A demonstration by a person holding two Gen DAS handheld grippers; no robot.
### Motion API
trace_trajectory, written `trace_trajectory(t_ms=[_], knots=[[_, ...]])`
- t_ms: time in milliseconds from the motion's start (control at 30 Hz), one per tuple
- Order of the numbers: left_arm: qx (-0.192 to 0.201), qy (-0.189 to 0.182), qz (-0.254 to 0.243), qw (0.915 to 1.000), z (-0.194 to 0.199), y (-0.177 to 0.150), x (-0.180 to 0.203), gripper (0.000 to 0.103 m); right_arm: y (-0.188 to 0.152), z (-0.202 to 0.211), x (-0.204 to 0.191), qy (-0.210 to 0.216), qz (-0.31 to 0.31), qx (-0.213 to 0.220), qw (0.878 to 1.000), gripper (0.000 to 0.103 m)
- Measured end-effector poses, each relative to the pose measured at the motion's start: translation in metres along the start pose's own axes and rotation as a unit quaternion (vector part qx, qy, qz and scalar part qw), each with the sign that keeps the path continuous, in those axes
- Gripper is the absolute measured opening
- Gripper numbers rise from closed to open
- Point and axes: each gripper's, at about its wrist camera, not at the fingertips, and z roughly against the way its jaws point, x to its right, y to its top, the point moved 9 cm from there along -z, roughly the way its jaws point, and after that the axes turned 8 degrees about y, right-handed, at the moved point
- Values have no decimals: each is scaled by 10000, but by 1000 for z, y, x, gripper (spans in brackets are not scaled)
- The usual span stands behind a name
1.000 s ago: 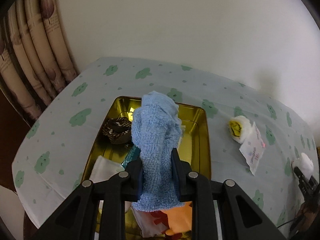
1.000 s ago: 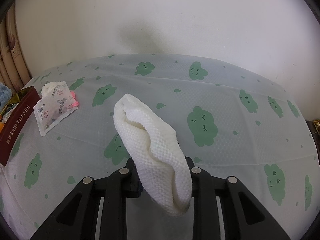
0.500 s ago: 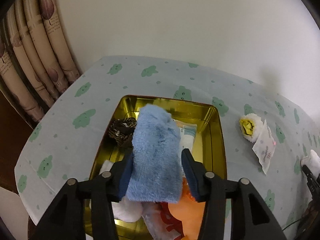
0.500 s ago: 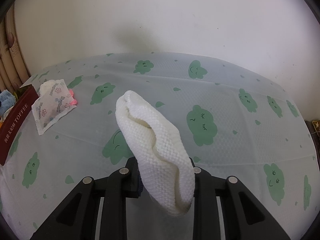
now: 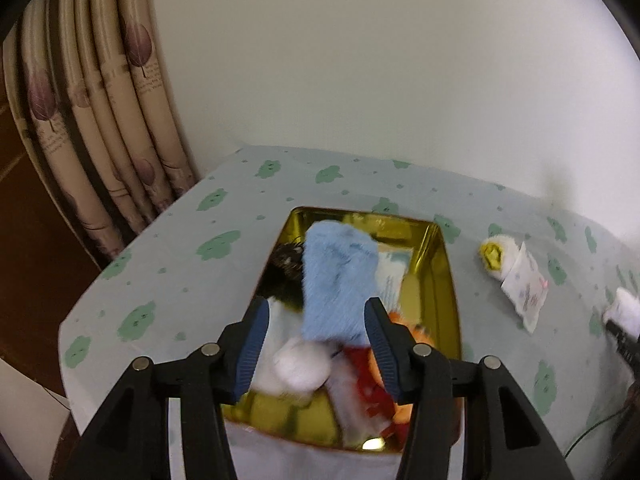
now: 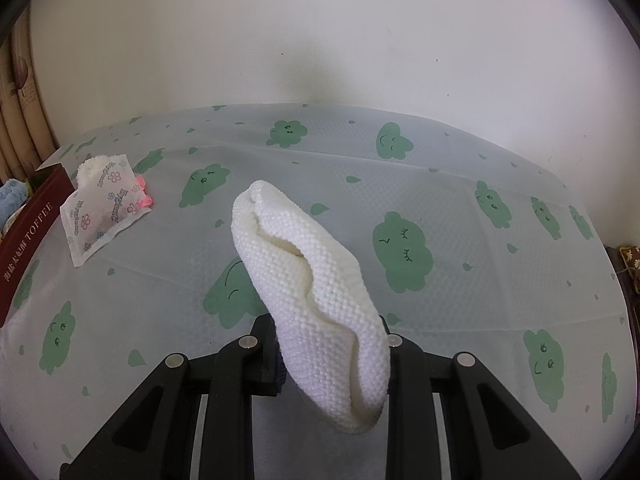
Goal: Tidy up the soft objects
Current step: 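Carry the blue towel sock into the tin with the left tool and release, then lower the held white knit sock into the tin and open the right tool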
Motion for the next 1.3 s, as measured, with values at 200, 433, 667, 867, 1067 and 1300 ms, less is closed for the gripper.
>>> trace_trajectory(t_ms=[200,433,667,867,1067,1300], knots=[[134,131,99,9998,10,-18,-16,51,0,0,-1,-94,90,-19,9999,24],[159,133,380,9991,4,-36,-32,51,2,0,-6,-294,295,-84,9991,24],[446,492,536,9964,-1,-39,-55,51,1,-2,-9,-573,542,-156,9968,24],[696,619,378,9949,6,-35,-57,51,6,0,-11,-721,596,-209,9954,21],[772,510,325,9952,11,-34,-52,51,22,11,-37,-572,659,-131,9961,21],[750,432,383,9955,13,-35,-53,51,43,24,-107,66,906,10,9959,21]])
